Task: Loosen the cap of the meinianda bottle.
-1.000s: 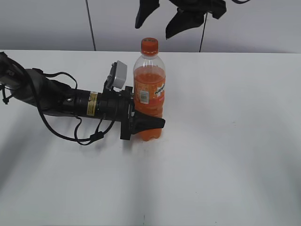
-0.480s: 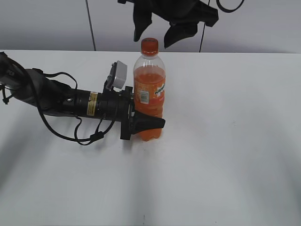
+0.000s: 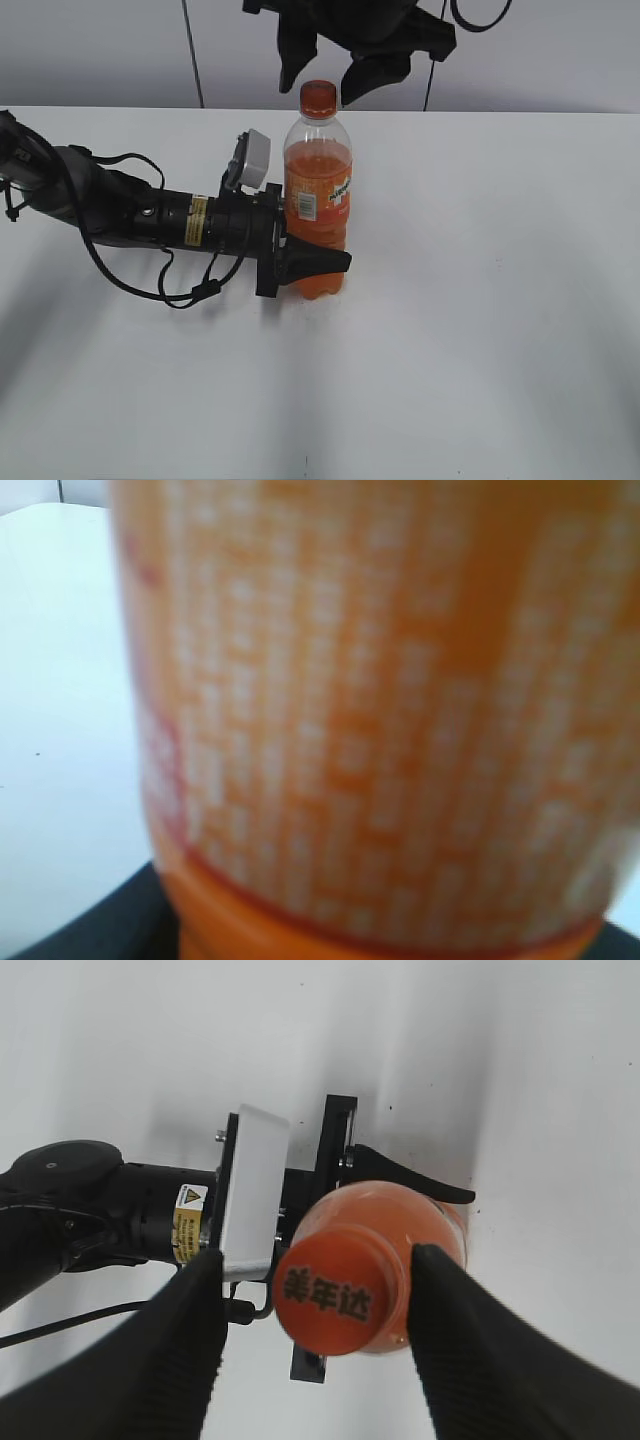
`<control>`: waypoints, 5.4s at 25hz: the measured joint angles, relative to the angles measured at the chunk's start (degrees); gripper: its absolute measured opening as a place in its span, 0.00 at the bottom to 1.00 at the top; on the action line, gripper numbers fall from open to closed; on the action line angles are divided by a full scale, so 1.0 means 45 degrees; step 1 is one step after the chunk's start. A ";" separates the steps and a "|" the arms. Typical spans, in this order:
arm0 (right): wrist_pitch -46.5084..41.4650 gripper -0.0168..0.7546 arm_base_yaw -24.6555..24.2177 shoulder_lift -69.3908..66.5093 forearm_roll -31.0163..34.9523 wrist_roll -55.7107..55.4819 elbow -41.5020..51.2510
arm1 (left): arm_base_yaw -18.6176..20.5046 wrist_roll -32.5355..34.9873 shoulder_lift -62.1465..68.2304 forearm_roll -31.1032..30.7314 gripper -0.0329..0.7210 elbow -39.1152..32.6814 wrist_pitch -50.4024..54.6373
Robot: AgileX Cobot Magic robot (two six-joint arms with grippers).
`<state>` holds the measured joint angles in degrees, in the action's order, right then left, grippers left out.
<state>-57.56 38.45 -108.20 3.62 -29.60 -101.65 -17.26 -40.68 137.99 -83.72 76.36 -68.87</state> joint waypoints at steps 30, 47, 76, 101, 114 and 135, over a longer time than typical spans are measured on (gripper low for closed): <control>-0.0089 0.40 0.0011 -0.0210 -0.0182 0.0000 0.0000 | 0.0000 0.0000 0.0000 0.0029 0.59 0.0000 0.0011; -0.0168 0.39 0.0011 -0.0210 -0.0004 0.1926 -0.0019 | -0.0011 0.0000 0.0000 0.0028 0.59 0.0000 0.0023; -0.0352 0.38 0.0011 -0.0210 0.0496 1.3345 -0.0019 | -0.0011 0.0164 0.0000 -0.0117 0.59 0.0000 -0.0040; -0.0789 0.38 -0.0077 -0.0210 0.1649 1.6447 -0.0044 | 0.0014 0.0349 0.0000 -0.0366 0.59 0.0000 -0.0213; -0.0789 0.42 -0.0077 -0.0210 0.1649 1.6497 -0.0044 | 0.0014 0.0349 0.0000 -0.0376 0.59 0.0000 -0.0213; -0.0684 0.58 -0.0050 0.0265 0.2046 1.6510 -0.0029 | 0.0002 0.0117 0.0000 -0.0319 0.59 0.0000 -0.0111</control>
<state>-60.64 38.23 -107.01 12.83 44.70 -101.78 -17.25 -40.16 137.99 -85.15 76.36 -69.37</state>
